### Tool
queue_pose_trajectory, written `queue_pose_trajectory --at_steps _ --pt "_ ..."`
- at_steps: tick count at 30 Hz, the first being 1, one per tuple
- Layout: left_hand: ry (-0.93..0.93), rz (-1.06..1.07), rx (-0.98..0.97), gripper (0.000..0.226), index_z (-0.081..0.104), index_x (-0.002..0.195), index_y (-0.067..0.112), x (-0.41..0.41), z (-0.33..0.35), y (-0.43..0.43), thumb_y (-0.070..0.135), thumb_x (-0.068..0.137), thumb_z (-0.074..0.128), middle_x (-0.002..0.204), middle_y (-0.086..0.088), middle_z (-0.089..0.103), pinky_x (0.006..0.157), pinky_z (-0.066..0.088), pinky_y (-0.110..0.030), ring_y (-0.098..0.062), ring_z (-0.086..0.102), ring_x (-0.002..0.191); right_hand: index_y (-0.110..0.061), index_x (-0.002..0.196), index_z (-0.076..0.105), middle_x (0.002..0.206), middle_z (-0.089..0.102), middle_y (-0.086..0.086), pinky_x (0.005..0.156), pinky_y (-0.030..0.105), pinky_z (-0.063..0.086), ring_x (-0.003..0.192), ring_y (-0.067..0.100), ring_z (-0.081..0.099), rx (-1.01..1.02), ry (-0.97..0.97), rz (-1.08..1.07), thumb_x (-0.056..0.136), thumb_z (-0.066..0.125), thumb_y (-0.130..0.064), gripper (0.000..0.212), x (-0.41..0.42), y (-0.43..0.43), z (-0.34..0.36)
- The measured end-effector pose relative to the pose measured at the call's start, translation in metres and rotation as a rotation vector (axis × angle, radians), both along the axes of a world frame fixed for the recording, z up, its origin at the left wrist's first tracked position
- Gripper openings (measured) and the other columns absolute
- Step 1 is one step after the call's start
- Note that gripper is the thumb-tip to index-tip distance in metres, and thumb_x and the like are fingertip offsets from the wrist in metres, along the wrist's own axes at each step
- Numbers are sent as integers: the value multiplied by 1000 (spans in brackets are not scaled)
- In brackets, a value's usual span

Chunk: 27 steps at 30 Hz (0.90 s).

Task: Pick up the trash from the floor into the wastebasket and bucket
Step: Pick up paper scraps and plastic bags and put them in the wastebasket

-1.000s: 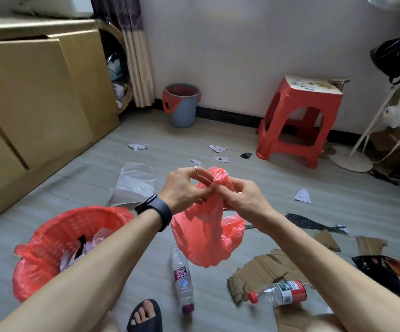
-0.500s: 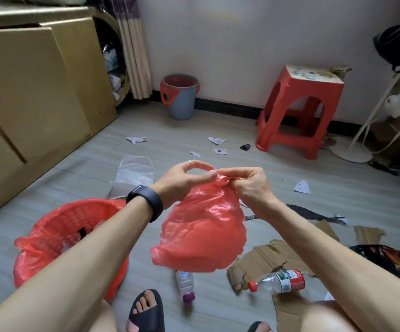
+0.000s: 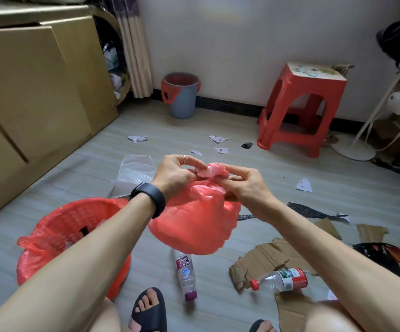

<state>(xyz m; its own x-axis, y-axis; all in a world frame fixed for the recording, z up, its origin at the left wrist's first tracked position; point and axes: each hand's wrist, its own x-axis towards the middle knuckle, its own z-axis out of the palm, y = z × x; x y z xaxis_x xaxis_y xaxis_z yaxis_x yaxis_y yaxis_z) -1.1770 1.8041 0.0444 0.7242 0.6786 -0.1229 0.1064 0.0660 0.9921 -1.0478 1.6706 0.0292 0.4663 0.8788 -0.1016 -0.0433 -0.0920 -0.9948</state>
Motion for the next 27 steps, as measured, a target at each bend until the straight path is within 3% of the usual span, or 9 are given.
queue_pose_trajectory --at_steps 3,5,9,15,17,19,21,23,27 --pt "48 -28 54 19 75 85 4 0 7 -1 -12 78 69 65 -6 71 51 49 -18 -12 61 55 -13 108 77 88 76 16 76 37 61 73 21 69 25 -22 -85 91 68 -2 23 1 3 -1" --pt "50 -79 -1 21 73 93 8 -1 9 5 -6 81 66 72 -3 71 56 50 -17 -12 64 63 -11 102 78 88 77 11 76 36 61 74 19 71 34 -33 -133 90 67 2 21 1 4 0" --pt "194 -229 -12 44 66 118 22 -11 -1 14 33 78 82 101 -4 76 77 56 -29 -20 73 92 -5 95 78 87 77 14 73 33 60 74 21 72 33 -35 -163 87 60 14 28 0 5 0" --pt "232 -286 57 41 66 117 12 -9 0 13 4 79 80 103 -16 74 75 56 -29 -18 69 82 -12 99 79 96 75 19 78 41 55 81 28 67 -41 75 -97 85 50 11 39 0 4 -3" --pt "231 -252 111 43 67 116 8 -7 -1 13 -4 76 78 97 -17 74 79 57 -31 -17 68 78 -20 115 74 105 74 11 81 36 54 85 22 68 -70 165 -51 86 55 -2 38 5 2 -1" --pt "200 -184 131 42 66 115 6 -6 0 11 -8 77 76 92 -15 73 69 57 -24 -14 67 72 -31 124 67 115 71 3 90 39 51 98 20 68 -152 164 5 82 63 -31 42 14 0 -4" --pt "168 -113 141 40 65 115 5 -4 1 10 -8 78 75 94 -17 71 65 57 -22 -15 67 73 -31 126 64 118 71 0 95 42 52 108 19 68 -267 84 72 78 65 -65 59 17 -3 -6" --pt "161 -105 142 37 66 113 8 -5 1 9 -4 79 76 97 -15 72 68 59 -24 -17 69 77 -27 124 65 111 73 2 88 39 57 100 20 72 -276 23 91 81 58 -75 65 12 -1 -5" --pt "277 -71 417 29 69 96 28 -2 -8 8 24 73 86 90 3 73 70 55 -23 -8 69 78 -18 115 72 94 74 11 67 32 60 76 18 72 -128 -68 -11 95 67 -31 24 -1 3 -5"
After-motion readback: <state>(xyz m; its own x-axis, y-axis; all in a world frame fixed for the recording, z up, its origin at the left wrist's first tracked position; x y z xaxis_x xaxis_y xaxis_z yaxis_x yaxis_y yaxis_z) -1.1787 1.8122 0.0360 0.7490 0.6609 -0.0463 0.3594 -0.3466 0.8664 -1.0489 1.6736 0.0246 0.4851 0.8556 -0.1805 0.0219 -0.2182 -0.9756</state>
